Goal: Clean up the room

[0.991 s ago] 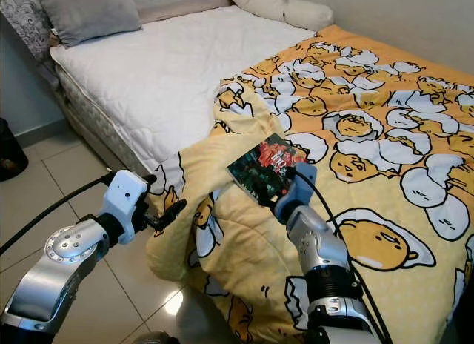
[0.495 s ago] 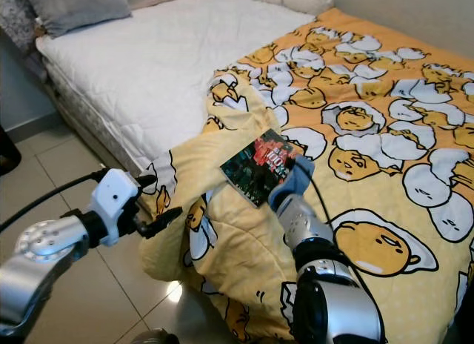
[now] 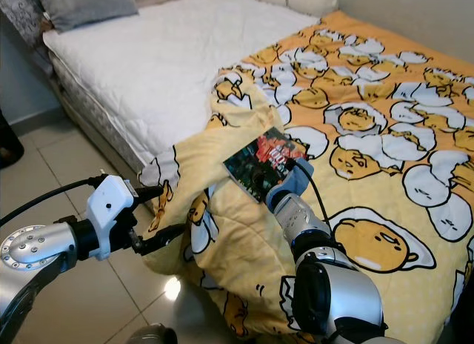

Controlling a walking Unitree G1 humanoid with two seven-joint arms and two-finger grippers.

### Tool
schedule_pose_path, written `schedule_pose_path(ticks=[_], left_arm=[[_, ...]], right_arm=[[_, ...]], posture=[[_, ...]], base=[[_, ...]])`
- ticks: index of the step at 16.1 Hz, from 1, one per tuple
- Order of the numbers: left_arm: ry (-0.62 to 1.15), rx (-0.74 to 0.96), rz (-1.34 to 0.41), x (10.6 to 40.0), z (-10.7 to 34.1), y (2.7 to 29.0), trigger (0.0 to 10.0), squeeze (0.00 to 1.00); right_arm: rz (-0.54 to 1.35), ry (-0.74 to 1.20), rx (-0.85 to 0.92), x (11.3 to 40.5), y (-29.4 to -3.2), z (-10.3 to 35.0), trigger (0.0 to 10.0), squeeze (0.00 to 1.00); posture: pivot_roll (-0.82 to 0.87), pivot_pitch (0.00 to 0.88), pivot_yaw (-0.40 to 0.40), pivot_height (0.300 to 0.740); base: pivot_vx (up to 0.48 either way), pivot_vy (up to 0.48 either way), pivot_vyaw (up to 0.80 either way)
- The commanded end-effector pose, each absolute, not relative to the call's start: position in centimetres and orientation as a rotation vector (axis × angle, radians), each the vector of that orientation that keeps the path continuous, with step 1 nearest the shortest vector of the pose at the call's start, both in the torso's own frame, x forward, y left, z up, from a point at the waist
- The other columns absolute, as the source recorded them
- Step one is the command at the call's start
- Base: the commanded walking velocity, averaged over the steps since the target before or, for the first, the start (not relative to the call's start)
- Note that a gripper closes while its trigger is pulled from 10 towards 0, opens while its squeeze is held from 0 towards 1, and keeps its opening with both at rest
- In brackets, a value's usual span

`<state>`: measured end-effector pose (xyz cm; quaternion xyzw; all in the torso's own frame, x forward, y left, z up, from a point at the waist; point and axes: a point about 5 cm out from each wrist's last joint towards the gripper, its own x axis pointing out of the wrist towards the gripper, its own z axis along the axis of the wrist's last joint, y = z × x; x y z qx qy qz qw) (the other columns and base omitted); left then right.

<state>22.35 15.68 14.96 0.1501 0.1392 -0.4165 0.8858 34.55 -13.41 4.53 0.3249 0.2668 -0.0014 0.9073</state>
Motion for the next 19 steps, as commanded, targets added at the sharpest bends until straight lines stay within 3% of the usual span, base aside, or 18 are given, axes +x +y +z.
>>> schedule_pose_path(ticks=[1, 7, 13, 16, 19], left_arm=[[0.299, 0.324, -0.871, 22.1, 15.1, 15.7, 10.0, 0.76], [0.333, 0.354, -0.831, 20.6, 16.6, 17.2, 10.0, 0.77], [0.347, 0.354, -0.801, 19.5, 17.5, 17.7, 10.0, 0.78], [0.341, 0.351, -0.8, 19.4, 17.8, 17.6, 10.0, 0.77], [0.341, 0.351, -0.794, 19.3, 18.0, 17.6, 10.0, 0.78]], right_arm=[[-0.015, 0.555, 0.661, 34.7, -13.4, 4.6, 10.0, 0.0], [-0.004, 0.527, 0.753, 34.8, -12.2, 4.9, 10.0, 0.0], [0.038, 0.523, 0.819, 34.7, -10.7, 4.9, 10.0, 0.0], [0.06, 0.489, 0.991, 34.8, -9.5, 5.3, 10.0, 0.0], [0.119, 0.474, 1.048, 34.9, -8.3, 5.7, 10.0, 0.0]], posture=[[0.2, 0.127, -0.042, 0.74], [0.27, 0.215, -0.023, 0.74], [0.3, 0.222, -0.029, 0.74], [0.32, 0.216, -0.029, 0.74], [0.33, 0.222, -0.036, 0.74]], base=[[0.0, 0.0, 0.0], [0.0, 0.0, 0.0], [0.0, 0.0, 0.0], [0.0, 0.0, 0.0], [0.0, 0.0, 0.0]])
